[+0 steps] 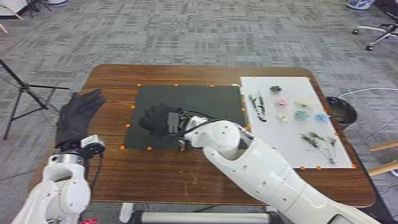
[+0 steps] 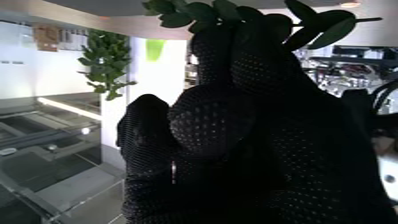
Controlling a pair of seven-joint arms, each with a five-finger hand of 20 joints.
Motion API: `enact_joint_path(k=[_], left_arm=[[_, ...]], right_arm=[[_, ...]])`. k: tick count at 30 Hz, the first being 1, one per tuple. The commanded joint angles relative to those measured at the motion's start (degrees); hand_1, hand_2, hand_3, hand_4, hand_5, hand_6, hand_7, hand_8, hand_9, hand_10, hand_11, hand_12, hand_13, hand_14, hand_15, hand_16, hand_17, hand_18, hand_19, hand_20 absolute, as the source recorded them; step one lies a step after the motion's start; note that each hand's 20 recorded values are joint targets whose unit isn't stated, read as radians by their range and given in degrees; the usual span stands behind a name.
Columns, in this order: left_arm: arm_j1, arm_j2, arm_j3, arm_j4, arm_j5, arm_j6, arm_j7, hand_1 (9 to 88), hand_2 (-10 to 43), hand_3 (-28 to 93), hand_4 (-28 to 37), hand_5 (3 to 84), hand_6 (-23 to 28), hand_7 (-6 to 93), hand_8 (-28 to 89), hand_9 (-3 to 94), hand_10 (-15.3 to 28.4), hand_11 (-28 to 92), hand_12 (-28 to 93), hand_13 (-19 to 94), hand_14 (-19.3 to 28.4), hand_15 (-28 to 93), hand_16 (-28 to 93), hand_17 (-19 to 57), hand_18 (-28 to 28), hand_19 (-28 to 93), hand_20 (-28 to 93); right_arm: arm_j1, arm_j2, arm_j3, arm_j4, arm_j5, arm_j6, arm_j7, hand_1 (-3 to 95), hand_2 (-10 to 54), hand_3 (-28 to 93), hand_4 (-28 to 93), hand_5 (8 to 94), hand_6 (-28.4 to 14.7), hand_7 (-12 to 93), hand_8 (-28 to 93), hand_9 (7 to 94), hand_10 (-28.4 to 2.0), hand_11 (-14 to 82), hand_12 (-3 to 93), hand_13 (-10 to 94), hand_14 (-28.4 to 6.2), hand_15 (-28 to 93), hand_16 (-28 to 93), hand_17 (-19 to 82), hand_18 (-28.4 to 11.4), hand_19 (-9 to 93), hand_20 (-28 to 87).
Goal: Arrange flowers
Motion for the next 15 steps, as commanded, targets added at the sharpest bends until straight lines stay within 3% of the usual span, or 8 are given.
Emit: enact_joint_path(k=[1,2,9,11,15], left_arm=[[-0.75,-0.36,1.17,-0.87,0.04,-0.30,0.31,17.5,14.6,66,-28.3,51.6,4.1,16.0,-6,49.7,15.2,24,16,36,16.4,15,3,6.8,11.1,9,17],[-1.23,-0.19,1.73,-0.88,0.02,0.28,0.18,17.5,14.5,66,-28.3,51.6,4.1,15.9,-6,49.7,15.2,24,16,36,16.5,15,3,6.8,11.1,8,17],[-1.50,-0.32,1.95,-0.66,0.19,-0.15,0.23,17.3,12.6,67,-28.3,51.4,4.1,15.9,-6,49.6,15.2,24,16,36,16.7,15,3,6.7,11.1,8,17],[-0.70,-0.71,0.97,-0.70,0.29,-1.27,0.42,17.0,11.5,67,-28.3,51.3,4.1,15.9,-6,49.5,15.3,24,16,36,16.8,15,3,6.6,11.1,9,17],[-0.10,-0.96,0.15,-0.82,0.35,-2.19,0.65,16.8,9.5,67,-28.3,51.3,4.1,15.9,-6,49.5,15.2,24,16,36,17.0,16,3,6.5,11.2,9,17]], right_arm=[[0.14,-0.55,-0.64,0.64,-1.11,3.98,-0.81,66.3,-9.5,57,-13,64.8,-1.6,51,12,82.3,-9.1,14.0,52.9,87,-1.3,58,37,57,-12.7,90,56],[0.12,-0.60,-0.72,0.67,-1.22,4.24,-0.48,66.4,-9.5,57,-13,64.7,-1.6,51,12,82.3,-9.1,14.0,52.9,87,-1.3,58,37,57,-12.7,90,56],[-0.17,-0.30,-0.81,0.63,-1.29,4.44,0.14,65.9,-9.5,57,-13,63.8,-1.1,52,12,82.3,-8.6,13.1,51.3,86,-1.3,58,37,57,-12.6,90,56],[-0.41,-0.30,-0.74,0.71,-1.26,4.49,0.10,65.7,-9.5,57,-13,63.4,-0.8,52,12,82.2,-8.5,13.1,51.3,86,-1.2,58,37,56,-12.7,90,56],[-0.73,-0.13,-1.02,0.39,-0.57,4.36,0.68,65.4,-9.5,57,-13,62.6,-0.4,53,13,82.0,-8.5,12.6,50.8,86,-1.4,58,37,56,-12.8,90,56]])
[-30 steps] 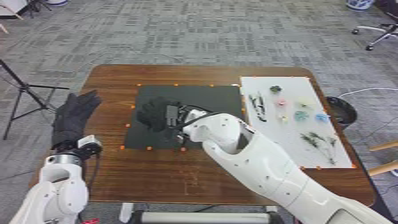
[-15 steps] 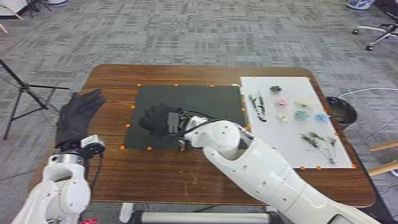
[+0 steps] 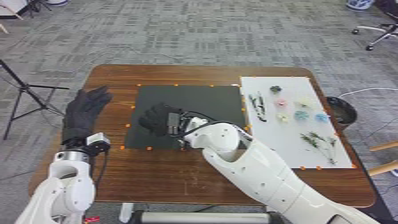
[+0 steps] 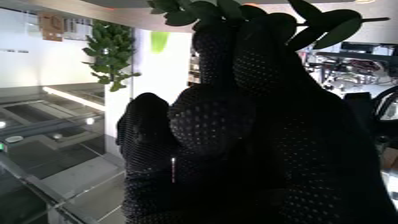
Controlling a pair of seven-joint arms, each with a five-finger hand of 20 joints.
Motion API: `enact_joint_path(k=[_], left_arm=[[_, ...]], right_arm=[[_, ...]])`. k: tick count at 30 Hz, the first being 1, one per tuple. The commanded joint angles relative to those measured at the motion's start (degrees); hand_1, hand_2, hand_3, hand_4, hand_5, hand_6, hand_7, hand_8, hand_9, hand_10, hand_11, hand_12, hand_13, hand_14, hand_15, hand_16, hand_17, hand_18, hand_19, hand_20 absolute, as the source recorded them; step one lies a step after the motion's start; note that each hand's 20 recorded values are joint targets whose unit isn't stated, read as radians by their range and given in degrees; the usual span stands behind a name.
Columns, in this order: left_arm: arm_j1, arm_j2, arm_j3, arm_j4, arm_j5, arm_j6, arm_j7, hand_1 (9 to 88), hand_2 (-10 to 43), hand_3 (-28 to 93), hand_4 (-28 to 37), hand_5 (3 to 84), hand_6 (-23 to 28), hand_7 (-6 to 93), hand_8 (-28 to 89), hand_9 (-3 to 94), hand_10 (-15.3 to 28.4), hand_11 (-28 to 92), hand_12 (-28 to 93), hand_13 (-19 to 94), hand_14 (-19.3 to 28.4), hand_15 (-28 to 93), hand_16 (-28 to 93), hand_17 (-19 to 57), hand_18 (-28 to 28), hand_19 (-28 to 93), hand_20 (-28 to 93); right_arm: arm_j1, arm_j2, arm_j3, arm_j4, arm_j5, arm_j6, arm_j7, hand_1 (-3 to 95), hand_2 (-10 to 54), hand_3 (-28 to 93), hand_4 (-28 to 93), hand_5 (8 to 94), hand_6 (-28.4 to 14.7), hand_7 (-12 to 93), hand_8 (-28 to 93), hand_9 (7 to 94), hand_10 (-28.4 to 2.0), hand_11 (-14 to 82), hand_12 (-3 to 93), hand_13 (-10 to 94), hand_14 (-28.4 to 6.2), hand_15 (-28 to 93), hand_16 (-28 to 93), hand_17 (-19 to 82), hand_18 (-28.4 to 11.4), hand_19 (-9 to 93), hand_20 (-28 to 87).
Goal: Arrange flowers
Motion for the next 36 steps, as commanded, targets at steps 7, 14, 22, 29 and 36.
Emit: enact_joint_path(k=[7,14,22,29,36], left_arm=[[1.79,-0.78,-2.25,-2.49,-0.10,-2.75,0.76,16.9,8.6,67,-28.3,51.2,4.3,15.9,-6,49.4,15.1,24,16,36,17.2,16,3,6.4,11.3,9,17],[1.06,0.48,-0.70,-7.28,-0.66,-2.51,0.90,17.1,8.8,66,-28.3,51.2,4.5,15.8,-6,49.1,15.2,24,16,36,17.2,16,3,6.2,11.2,9,17],[-0.24,1.21,0.31,-10.73,-1.67,-4.79,2.03,17.6,8.5,65,-28.3,51.1,4.6,15.6,-6,48.8,15.1,24,16,35,17.2,16,3,6.1,11.3,9,17],[0.15,1.11,-0.22,-12.04,-1.73,-6.66,2.41,17.5,8.3,65,-28.3,51.1,4.7,15.3,-6,48.8,15.1,24,16,35,17.4,16,3,6.0,11.3,9,17],[0.09,1.00,0.05,-11.43,-1.87,-6.10,2.17,17.5,7.8,65,-28.3,51.0,4.6,15.3,-6,48.7,15.2,24,16,36,17.5,16,3,6.0,11.3,9,17]], right_arm=[[-0.74,0.28,-0.59,-0.94,0.35,0.64,0.14,62.5,-9.5,58,-13,62.1,0.0,49,15,81.0,-8.8,10.2,47.5,86,-2.0,58,37,56,-13.3,90,56],[-0.98,0.53,-0.81,-1.53,0.58,-0.68,1.26,61.0,-9.5,57,-13,61.8,0.2,44,16,80.1,-9.3,8.8,44.9,85,-2.2,58,36,55,-13.4,90,56],[-0.87,0.23,-0.81,-1.13,0.30,0.04,1.32,59.9,-9.5,57,-13,62.4,-0.1,40,17,79.8,-9.4,8.2,43.5,85,-2.3,58,36,55,-13.6,90,56],[-1.09,0.25,-1.09,-1.39,0.47,-0.21,1.79,59.5,-9.5,57,-13,62.3,-0.1,37,16,78.9,-9.6,6.6,40.9,85,-2.3,58,36,55,-13.6,90,56],[-1.12,0.20,-0.99,-1.42,0.04,-0.40,1.55,59.0,-9.5,57,-13,62.4,0.0,33,16,77.3,-9.9,5.9,37.0,85,-2.4,58,36,55,-13.7,90,56]])
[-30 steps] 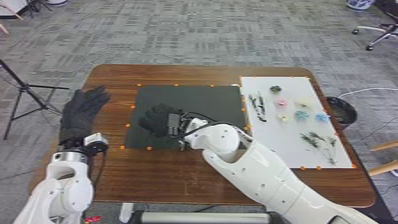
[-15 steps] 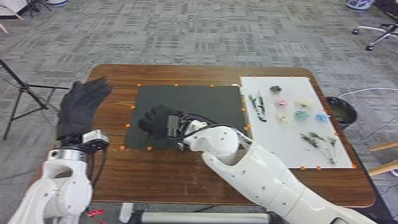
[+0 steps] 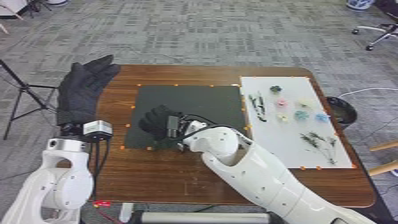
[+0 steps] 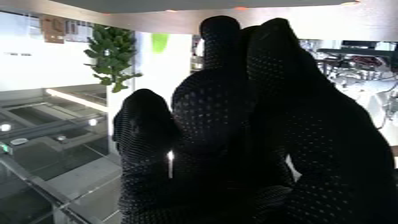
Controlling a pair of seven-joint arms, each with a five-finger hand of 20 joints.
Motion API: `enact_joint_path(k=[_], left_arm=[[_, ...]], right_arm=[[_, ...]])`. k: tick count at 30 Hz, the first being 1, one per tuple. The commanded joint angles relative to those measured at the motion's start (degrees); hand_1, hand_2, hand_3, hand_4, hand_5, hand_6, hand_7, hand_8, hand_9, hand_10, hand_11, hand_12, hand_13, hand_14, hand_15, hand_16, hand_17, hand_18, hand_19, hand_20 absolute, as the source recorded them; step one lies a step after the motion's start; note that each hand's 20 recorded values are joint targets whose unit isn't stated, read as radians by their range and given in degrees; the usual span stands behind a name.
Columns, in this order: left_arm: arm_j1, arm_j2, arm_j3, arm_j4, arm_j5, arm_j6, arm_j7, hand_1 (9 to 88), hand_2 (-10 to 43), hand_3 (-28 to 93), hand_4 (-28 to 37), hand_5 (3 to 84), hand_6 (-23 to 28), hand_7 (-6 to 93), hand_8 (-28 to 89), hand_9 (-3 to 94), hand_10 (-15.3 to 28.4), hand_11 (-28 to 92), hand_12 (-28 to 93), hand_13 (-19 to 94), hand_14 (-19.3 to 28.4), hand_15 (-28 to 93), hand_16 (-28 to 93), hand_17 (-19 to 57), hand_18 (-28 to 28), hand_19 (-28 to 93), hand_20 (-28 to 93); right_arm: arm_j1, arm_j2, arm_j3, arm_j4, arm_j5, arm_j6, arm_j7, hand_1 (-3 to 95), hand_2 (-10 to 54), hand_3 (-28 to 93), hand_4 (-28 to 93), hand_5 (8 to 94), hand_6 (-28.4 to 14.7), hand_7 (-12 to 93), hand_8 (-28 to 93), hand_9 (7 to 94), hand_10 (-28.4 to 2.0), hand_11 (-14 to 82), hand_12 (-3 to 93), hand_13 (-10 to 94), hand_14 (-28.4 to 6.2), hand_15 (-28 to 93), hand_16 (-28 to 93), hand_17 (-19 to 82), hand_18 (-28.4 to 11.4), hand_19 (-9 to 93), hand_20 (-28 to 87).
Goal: Arrange flowers
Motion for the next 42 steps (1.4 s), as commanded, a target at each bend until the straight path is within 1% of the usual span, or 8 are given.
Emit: enact_joint_path(k=[1,8,15,20,23,28,33,42], left_arm=[[0.05,-0.16,-0.01,0.05,-0.56,-0.11,0.01,17.5,7.8,65,-28.3,51.0,4.7,15.3,-6,48.7,15.2,24,16,36,17.5,16,3,6.0,11.3,9,17],[0.25,0.01,-0.29,0.24,-0.35,0.12,-0.03,17.4,7.5,66,-28.3,51.0,4.7,15.2,-5,48.7,15.3,24,16,36,17.5,16,3,5.9,11.4,9,17],[1.12,-0.05,-1.03,-0.09,-0.49,0.48,0.02,17.5,7.2,65,-28.3,51.0,4.7,15.1,-5,48.6,15.2,24,16,36,17.6,16,3,5.9,11.5,9,17],[0.84,-0.09,-0.91,0.12,-0.52,0.28,-0.28,17.4,7.2,65,-28.3,51.0,4.7,15.2,-5,48.7,15.3,24,16,36,17.6,16,3,5.9,11.5,9,17],[0.80,-0.10,-0.99,0.11,-0.54,0.26,-0.31,17.5,7.1,65,-28.3,51.0,4.7,15.2,-5,48.6,15.3,24,16,36,17.7,16,3,5.9,11.5,9,17],[0.35,-0.07,-0.65,0.29,-0.52,0.18,-0.52,17.5,7.2,65,-28.3,50.9,4.6,15.2,-5,48.6,15.4,24,16,36,17.8,16,3,5.9,11.5,9,17],[0.35,-0.27,-0.69,0.32,-0.47,-0.18,-0.54,17.5,7.2,65,-28.3,50.8,4.6,15.0,-5,48.5,15.3,24,16,36,17.8,16,3,5.8,11.5,9,17],[0.65,-0.71,-0.87,0.24,-0.46,-0.25,-0.59,17.1,7.1,65,-28.3,50.8,4.7,14.9,-5,48.4,15.2,24,16,36,17.8,16,3,5.8,11.6,9,17]], right_arm=[[0.17,0.04,-0.42,-0.60,-0.40,0.06,-0.21,59.0,-9.5,57,-13,62.3,0.0,33,16,77.1,-9.9,6.1,36.8,85,-2.4,58,36,55,-13.7,90,56],[2.92,2.83,-2.59,-2.79,4.66,1.30,2.90,58.5,-9.5,57,-13,61.8,0.1,32,16,75.3,-10.3,7.8,34.8,84,-2.6,58,35,54,-13.9,90,55],[2.93,9.01,-5.36,-7.68,9.77,0.13,4.87,54.4,-9.5,58,-12,63.4,-0.5,33,18,74.2,-9.8,11.2,33.9,84,-2.9,58,35,54,-14.4,90,56],[0.64,10.75,-4.71,-8.98,10.77,-2.20,4.89,52.2,-9.5,58,-11,64.2,-0.9,33,19,73.8,-11.4,14.8,31.5,84,-3.5,58,35,54,-14.7,90,55],[-0.75,10.64,-4.08,-8.95,10.78,-4.19,4.55,50.0,-9.5,59,-11,65.8,-1.2,32,18,73.2,-13.1,19.4,24.1,84,-3.9,58,35,53,-15.1,91,55],[-2.32,8.49,-2.44,-7.82,9.43,-6.38,3.56,43.5,-6.7,61,-11,68.9,-1.2,25,14,73.0,-13.6,17.0,20.8,85,-4.6,57,35,53,-16.3,91,54],[-2.26,6.51,-1.21,-6.45,8.51,-7.09,3.79,37.4,-2.7,64,-12,68.4,-0.6,20,6,71.4,-14.0,15.0,19.3,85,-5.2,57,34,53,-16.7,91,54],[-1.62,4.52,-0.66,-5.09,7.08,-7.39,3.77,34.4,-0.9,66,-11,67.9,-0.8,19,-7,69.9,-14.3,14.3,19.1,84,-5.4,58,34,52,-16.9,92,53]])
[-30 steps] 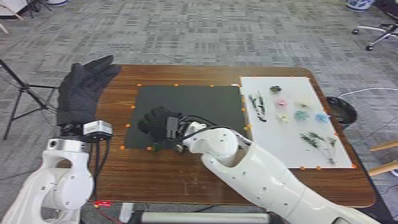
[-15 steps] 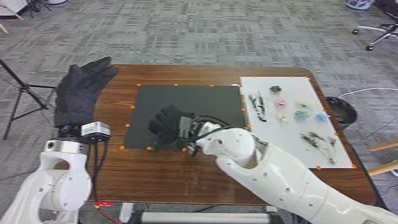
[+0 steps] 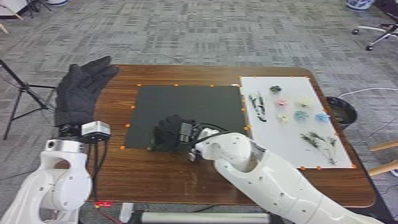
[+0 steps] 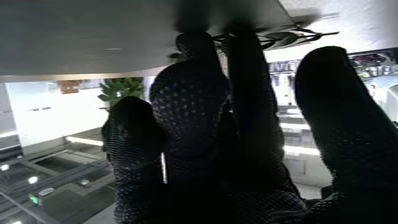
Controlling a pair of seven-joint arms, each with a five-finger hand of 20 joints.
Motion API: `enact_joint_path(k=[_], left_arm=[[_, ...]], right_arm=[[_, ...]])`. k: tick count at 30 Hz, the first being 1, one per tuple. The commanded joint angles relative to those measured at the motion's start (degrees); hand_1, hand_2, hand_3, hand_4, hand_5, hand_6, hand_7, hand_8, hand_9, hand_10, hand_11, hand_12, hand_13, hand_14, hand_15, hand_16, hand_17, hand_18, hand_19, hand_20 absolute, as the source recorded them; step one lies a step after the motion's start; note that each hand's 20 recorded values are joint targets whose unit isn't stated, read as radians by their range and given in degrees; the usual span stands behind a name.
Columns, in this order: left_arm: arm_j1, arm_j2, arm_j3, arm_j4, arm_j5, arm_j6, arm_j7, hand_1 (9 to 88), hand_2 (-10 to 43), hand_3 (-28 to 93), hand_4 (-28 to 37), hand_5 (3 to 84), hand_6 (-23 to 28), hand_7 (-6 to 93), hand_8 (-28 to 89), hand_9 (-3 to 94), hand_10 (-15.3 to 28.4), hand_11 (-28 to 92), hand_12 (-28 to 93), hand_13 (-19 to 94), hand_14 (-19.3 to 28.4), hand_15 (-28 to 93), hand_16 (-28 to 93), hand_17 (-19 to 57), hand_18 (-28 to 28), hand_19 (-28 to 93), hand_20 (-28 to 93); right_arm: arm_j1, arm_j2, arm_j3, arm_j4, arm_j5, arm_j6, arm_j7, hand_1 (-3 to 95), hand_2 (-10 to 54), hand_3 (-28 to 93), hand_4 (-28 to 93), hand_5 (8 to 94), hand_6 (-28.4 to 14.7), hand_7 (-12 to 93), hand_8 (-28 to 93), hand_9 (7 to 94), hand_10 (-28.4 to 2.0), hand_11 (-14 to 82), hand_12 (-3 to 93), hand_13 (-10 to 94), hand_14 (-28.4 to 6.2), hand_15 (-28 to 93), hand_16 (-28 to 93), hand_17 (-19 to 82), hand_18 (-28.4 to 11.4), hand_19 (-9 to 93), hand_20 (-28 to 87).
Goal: Arrange flowers
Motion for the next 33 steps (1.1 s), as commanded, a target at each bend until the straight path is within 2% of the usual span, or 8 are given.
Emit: enact_joint_path(k=[1,12,17,21,23,26,31,33], left_arm=[[0.32,-0.57,-0.16,-0.12,-0.33,-0.29,-0.42,17.2,7.1,65,-28.3,50.8,4.7,14.9,-5,48.4,15.2,24,16,36,17.9,16,3,5.8,11.6,9,17],[0.67,-0.63,-0.34,-0.29,-0.21,-0.25,-0.73,17.2,7.1,65,-28.3,50.6,4.7,14.7,-5,48.2,15.2,24,16,36,17.8,17,3,5.7,11.6,9,16],[1.05,-0.25,-1.19,-0.40,0.20,-0.21,-0.45,17.3,7.0,65,-28.3,50.5,4.6,14.7,-5,48.2,15.2,24,16,36,17.9,17,3,5.6,11.6,9,16],[1.64,0.20,-2.35,-0.50,0.35,0.98,-0.21,17.2,7.0,65,-28.3,50.4,4.5,14.8,-5,48.1,15.2,24,17,36,17.9,17,3,5.6,11.6,9,16],[2.35,0.26,-3.29,-0.67,0.76,1.39,-0.18,17.2,7.0,65,-28.3,50.5,4.6,14.9,-5,48.1,15.2,24,17,36,17.9,17,3,5.6,11.7,9,16],[2.33,0.61,-3.74,-0.47,0.66,2.08,-0.26,17.3,7.0,65,-28.3,50.6,4.6,14.9,-5,48.2,15.2,24,17,36,18.1,17,3,5.6,11.7,9,16],[3.41,0.22,-4.55,-0.88,0.71,2.13,-0.01,17.2,6.7,66,-28.3,50.7,4.5,15.2,-5,48.3,15.2,24,17,36,18.2,17,3,5.7,11.7,9,16],[4.21,-0.10,-5.12,-1.16,0.73,2.13,0.18,17.5,6.6,66,-28.3,50.7,4.5,15.2,-5,48.4,15.1,24,17,36,18.2,18,3,5.7,11.7,9,16]], right_arm=[[0.61,-2.01,0.33,0.91,-2.10,-0.91,-0.02,34.4,-0.8,66,-11,67.8,-0.8,19,-7,69.9,-14.3,14.3,19.2,84,-5.4,58,34,52,-16.9,92,53],[3.28,0.62,0.09,-0.05,0.69,0.67,2.31,34.3,-1.0,66,-11,67.5,-0.7,20,-7,69.5,-14.2,14.6,19.5,84,-5.4,58,34,52,-17.0,92,53],[5.23,7.82,-1.12,-6.51,5.89,1.57,5.46,34.2,-0.9,66,-12,67.4,-0.7,21,-7,69.6,-14.2,14.8,19.8,84,-5.4,58,34,52,-17.1,92,53],[4.96,14.80,2.01,-13.77,10.71,1.06,8.85,34.1,-0.9,66,-11,67.2,-0.7,21,-7,69.6,-14.3,14.9,20.0,83,-5.8,57,33,51,-17.0,91,53],[3.91,18.13,5.02,-17.41,13.47,0.63,10.86,34.2,-1.8,66,-11,65.9,-0.5,22,-5,68.3,-14.4,15.1,20.2,81,-7.3,52,32,49,-16.7,86,51],[0.19,22.62,12.02,-22.13,17.07,2.09,13.47,34.4,-3.1,66,-12,64.0,-0.9,21,-7,66.2,-14.5,14.5,20.4,75,-9.9,45,30,43,-17.7,75,49],[-12.41,28.27,26.64,-29.11,18.61,10.02,18.80,34.8,-6.7,67,-12,62.3,-1.3,21,-7,65.0,-15.0,14.5,20.7,70,-11.5,43,30,38,-18.7,69,49],[-17.61,28.36,32.75,-29.87,18.15,12.18,19.31,35.1,-7.9,67,-12,61.8,-1.4,20,-7,64.9,-15.0,14.8,20.8,70,-11.6,43,30,38,-18.8,69,49]])
